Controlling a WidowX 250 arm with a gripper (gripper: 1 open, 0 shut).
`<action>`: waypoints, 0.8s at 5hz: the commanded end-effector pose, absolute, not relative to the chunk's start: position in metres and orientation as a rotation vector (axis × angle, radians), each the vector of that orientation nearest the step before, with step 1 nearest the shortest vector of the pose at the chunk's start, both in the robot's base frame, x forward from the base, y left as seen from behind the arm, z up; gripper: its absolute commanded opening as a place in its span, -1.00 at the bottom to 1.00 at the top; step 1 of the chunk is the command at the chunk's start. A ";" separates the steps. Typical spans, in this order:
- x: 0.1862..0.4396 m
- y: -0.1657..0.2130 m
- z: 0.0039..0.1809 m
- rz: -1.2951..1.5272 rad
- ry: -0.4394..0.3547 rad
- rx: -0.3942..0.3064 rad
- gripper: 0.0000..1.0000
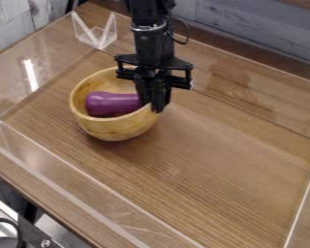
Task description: Put the purple eggplant in the brown bowl
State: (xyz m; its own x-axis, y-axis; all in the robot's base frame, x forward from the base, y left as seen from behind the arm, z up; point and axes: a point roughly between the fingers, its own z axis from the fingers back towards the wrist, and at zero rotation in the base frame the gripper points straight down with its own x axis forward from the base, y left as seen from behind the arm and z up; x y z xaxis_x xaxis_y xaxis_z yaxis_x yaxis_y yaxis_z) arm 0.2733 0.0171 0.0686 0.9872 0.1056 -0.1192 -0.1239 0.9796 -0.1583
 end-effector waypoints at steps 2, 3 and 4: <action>0.286 0.012 0.102 0.101 0.007 -0.163 -1.00; 0.285 0.011 0.104 0.097 0.009 -0.162 -1.00; 0.285 0.010 0.106 0.092 0.010 -0.162 -1.00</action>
